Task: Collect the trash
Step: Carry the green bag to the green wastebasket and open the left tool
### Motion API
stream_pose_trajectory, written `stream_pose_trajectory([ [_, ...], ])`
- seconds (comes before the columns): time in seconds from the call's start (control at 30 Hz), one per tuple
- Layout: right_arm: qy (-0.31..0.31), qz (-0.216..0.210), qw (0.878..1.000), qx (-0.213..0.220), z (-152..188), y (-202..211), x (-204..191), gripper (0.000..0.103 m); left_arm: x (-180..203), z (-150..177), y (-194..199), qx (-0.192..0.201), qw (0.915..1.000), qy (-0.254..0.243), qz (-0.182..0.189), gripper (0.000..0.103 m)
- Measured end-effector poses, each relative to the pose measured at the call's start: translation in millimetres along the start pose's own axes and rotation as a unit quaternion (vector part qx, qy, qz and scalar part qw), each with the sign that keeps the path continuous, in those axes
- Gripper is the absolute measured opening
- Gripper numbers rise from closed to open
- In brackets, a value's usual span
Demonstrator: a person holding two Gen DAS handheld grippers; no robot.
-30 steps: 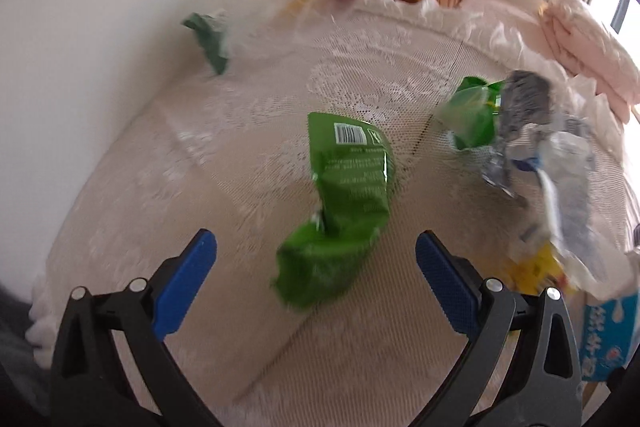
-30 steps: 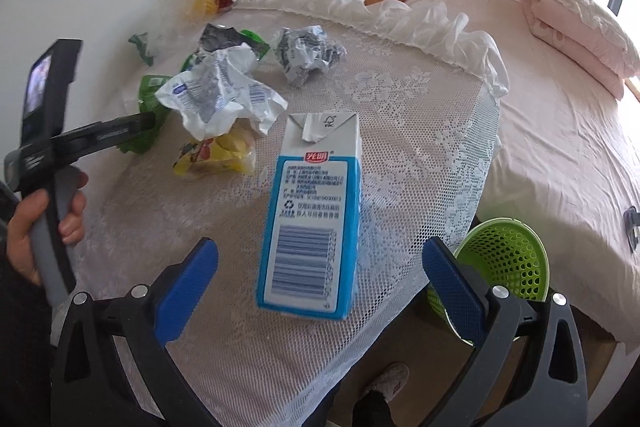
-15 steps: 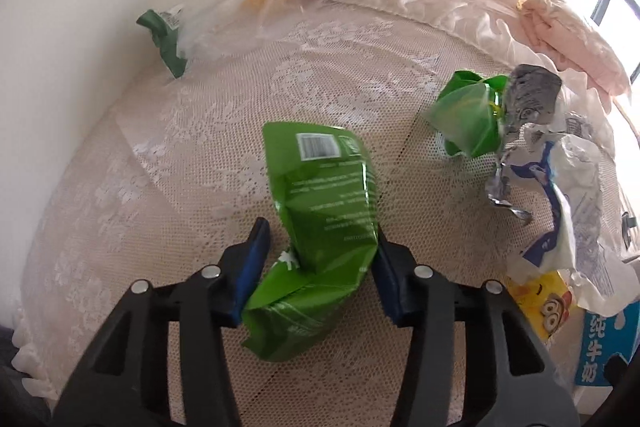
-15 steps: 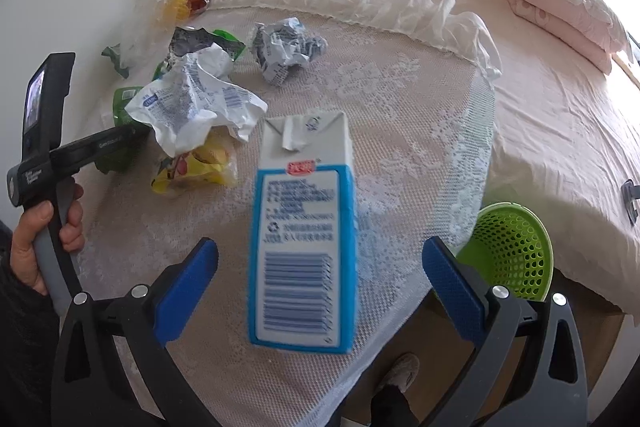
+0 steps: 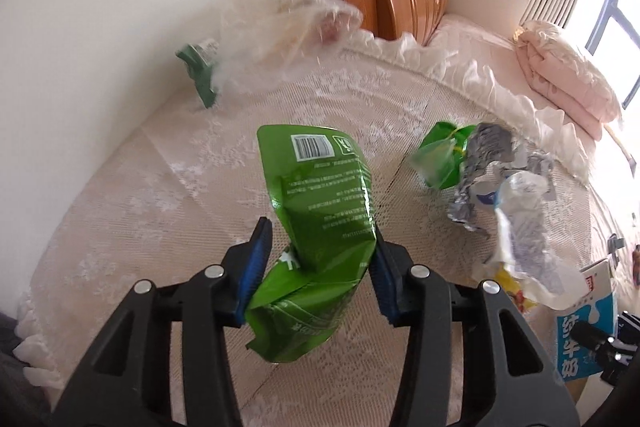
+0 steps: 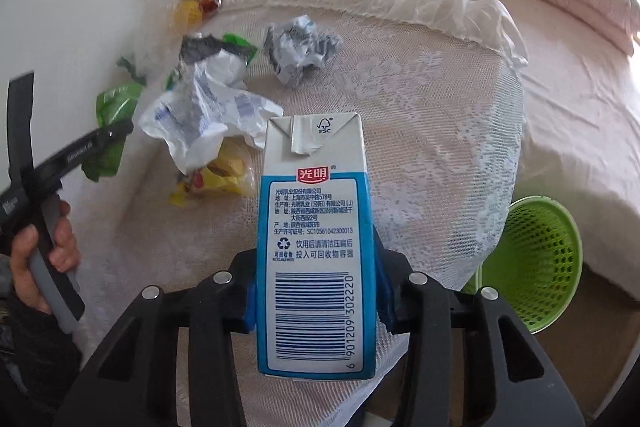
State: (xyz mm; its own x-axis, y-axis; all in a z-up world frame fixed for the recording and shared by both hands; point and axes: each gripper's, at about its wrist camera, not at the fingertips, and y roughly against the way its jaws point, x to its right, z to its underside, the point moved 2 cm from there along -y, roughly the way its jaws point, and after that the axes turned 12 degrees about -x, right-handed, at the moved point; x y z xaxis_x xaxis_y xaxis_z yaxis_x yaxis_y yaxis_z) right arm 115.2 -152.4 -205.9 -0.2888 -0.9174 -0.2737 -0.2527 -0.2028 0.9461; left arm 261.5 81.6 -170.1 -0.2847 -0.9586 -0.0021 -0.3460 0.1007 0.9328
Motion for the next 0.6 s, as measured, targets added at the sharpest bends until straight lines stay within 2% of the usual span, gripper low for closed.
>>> stream_pose_trajectory([
  [0.1, -0.009, -0.006, 1.000, 0.015, 9, 22, 24, 0.044, 19, 6, 23, 0.012, 0.9998, -0.016, 0.002, 0.046],
  [0.2, -0.031, 0.004, 0.999, 0.030, 20, 46, 59, 0.044, 57, 17, 48, 0.020, 0.9986, -0.041, 0.026, 0.046],
  [0.4, -0.080, 0.059, 0.994, 0.052, 43, 91, 156, 0.044, 172, 49, 77, -0.003, 0.9879, -0.098, 0.120, 0.046],
  [0.5, -0.096, 0.075, 0.991, 0.064, 54, 110, 205, 0.044, 249, 67, 71, -0.026, 0.9794, -0.130, 0.152, 0.046],
  [0.6, -0.096, 0.092, 0.988, 0.081, 63, 132, 247, 0.044, 309, 80, 55, -0.055, 0.9728, -0.145, 0.172, 0.046],
])
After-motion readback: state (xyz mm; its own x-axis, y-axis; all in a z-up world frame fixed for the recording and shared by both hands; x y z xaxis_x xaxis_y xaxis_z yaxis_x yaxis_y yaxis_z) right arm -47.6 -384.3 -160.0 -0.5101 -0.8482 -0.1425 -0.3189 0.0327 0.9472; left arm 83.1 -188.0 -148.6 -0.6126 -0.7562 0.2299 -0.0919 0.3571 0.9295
